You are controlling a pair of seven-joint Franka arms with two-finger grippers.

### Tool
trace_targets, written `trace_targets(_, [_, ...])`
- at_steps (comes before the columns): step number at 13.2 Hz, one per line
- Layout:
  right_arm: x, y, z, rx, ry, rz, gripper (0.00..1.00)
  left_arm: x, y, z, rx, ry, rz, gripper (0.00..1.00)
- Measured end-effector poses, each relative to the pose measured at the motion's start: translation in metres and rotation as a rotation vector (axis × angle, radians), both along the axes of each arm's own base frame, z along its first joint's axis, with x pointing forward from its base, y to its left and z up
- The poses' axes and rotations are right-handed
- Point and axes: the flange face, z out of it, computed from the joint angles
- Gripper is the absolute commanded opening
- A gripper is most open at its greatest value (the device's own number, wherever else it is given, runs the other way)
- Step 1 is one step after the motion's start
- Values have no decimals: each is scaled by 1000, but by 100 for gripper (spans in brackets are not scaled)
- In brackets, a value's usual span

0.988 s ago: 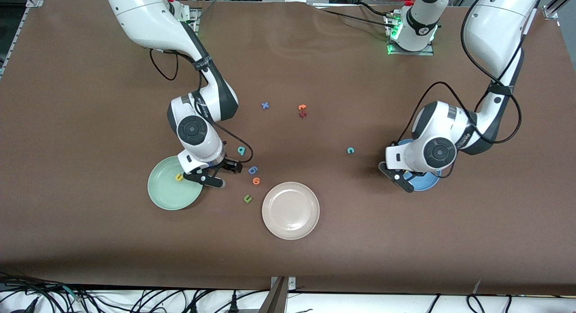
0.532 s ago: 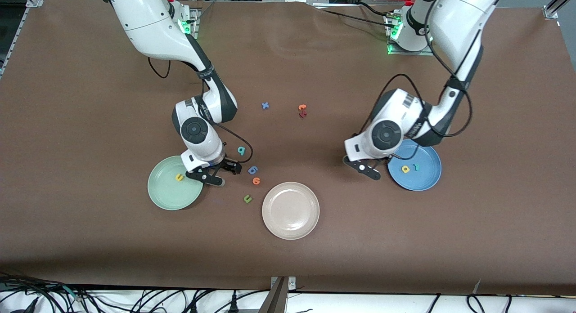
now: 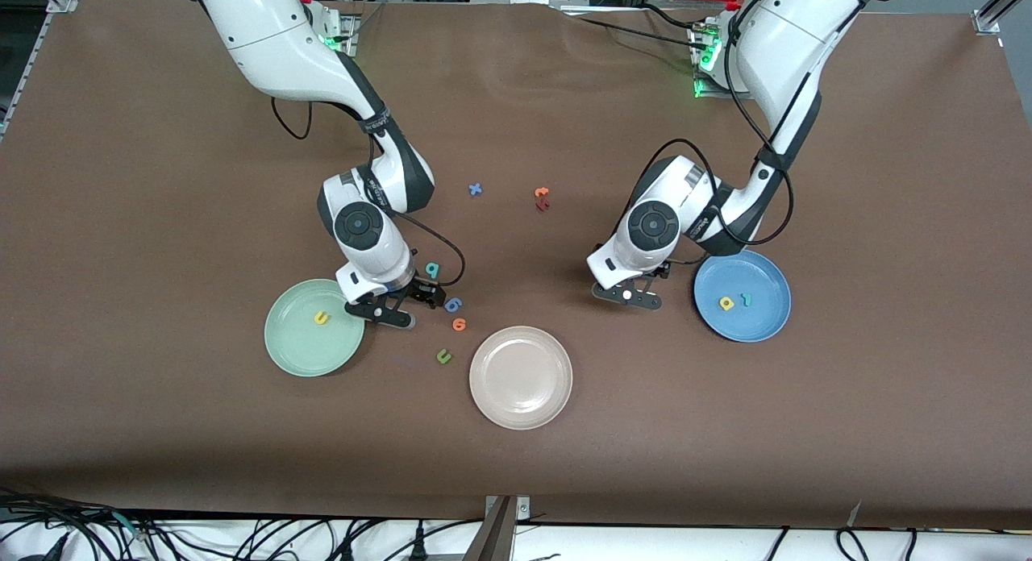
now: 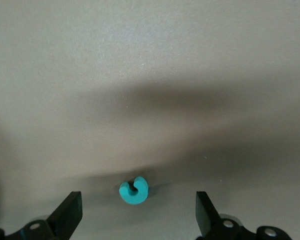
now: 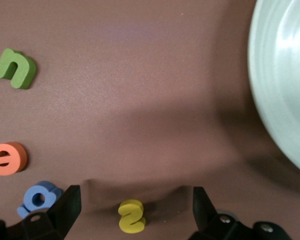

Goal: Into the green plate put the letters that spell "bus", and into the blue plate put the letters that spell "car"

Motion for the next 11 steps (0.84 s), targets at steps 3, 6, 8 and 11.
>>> trace_targets(3, [-1,2,0,2,2,3,88,-1,4,-5,-5,-12,38,59])
trace_targets(6, [-2,2,-1,1,3,3,82,-2,5,-6,6,-13,101,48])
trace_targets(8, [-2,2,-1,1,3,3,73,-5,7,-10,16,-7,137,48])
trace_targets(11, [-2,3,-1,4,0,5,73,-5,11,-14,21,-1,156,48])
